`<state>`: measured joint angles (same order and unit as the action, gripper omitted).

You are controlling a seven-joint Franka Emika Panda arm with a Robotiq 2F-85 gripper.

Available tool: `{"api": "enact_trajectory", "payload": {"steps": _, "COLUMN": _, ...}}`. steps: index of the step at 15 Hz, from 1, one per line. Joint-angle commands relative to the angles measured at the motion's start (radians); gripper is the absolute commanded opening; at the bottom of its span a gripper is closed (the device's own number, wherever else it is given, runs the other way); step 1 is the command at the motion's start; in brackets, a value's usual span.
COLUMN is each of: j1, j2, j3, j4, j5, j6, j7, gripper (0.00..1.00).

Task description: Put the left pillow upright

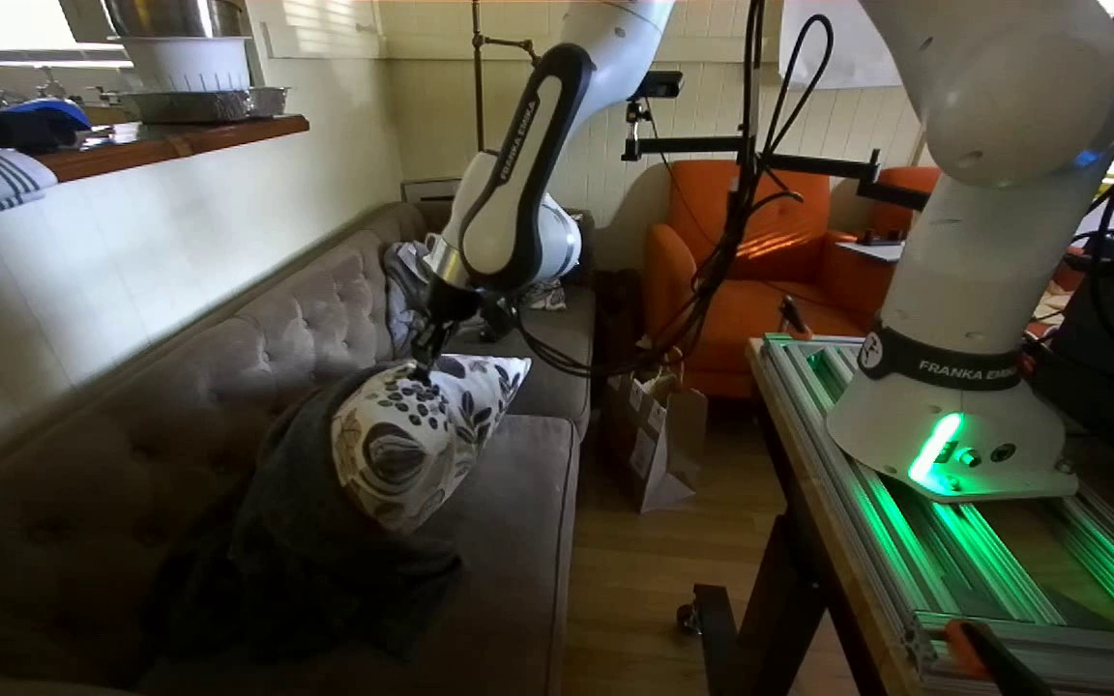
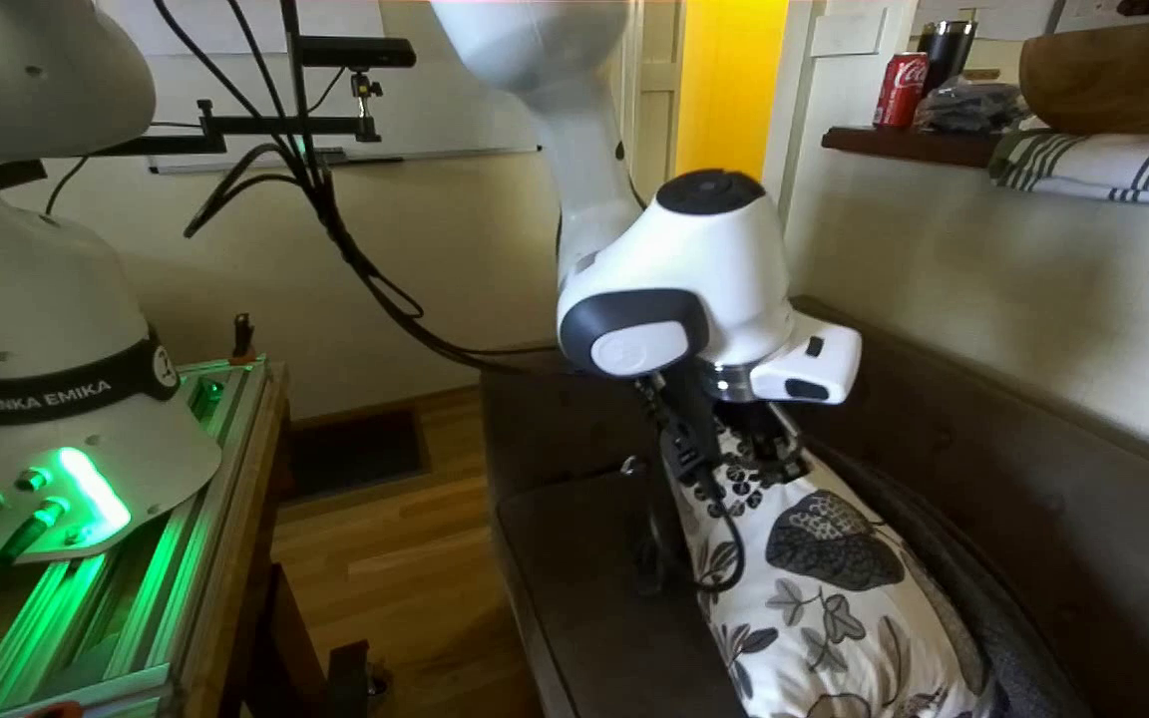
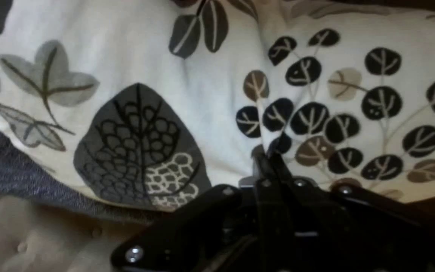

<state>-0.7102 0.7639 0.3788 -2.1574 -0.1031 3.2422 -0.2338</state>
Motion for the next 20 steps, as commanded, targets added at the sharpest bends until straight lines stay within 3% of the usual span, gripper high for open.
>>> {"api": "enact_trajectory", "payload": {"steps": 1, "j1": 0.079, "j2": -0.084, "j3": -0.022, "j4": 0.135, "j5": -0.018, "j6": -0.114, "j7": 0.006, "gripper": 0.02}}
{"api": "enact_trajectory", "payload": {"steps": 8, "j1": 0.247, "j2": 0.073, "j3": -0.071, "j4": 0.516, "j5": 0.012, "j6": -0.271, "j7": -0.107, "gripper": 0.02}}
{"api": "enact_trajectory", "payload": {"steps": 9, "j1": 0.225, "j2": 0.013, "j3": -0.070, "j4": 0.384, "j5": 0.040, "j6": -0.232, "j7": -0.093, "gripper": 0.01}}
{"api": "enact_trajectory", "payload": {"steps": 17, "j1": 0.242, "j2": 0.042, "j3": -0.085, "j4": 0.397, "j5": 0.047, "j6": -0.244, "j7": -0.093, "gripper": 0.02}}
{"api": "enact_trajectory", "payload": {"steps": 20, "j1": 0.254, "j2": 0.125, "j3": -0.082, "j4": 0.541, "j5": 0.014, "j6": -0.282, "j7": -0.158, "gripper": 0.02}}
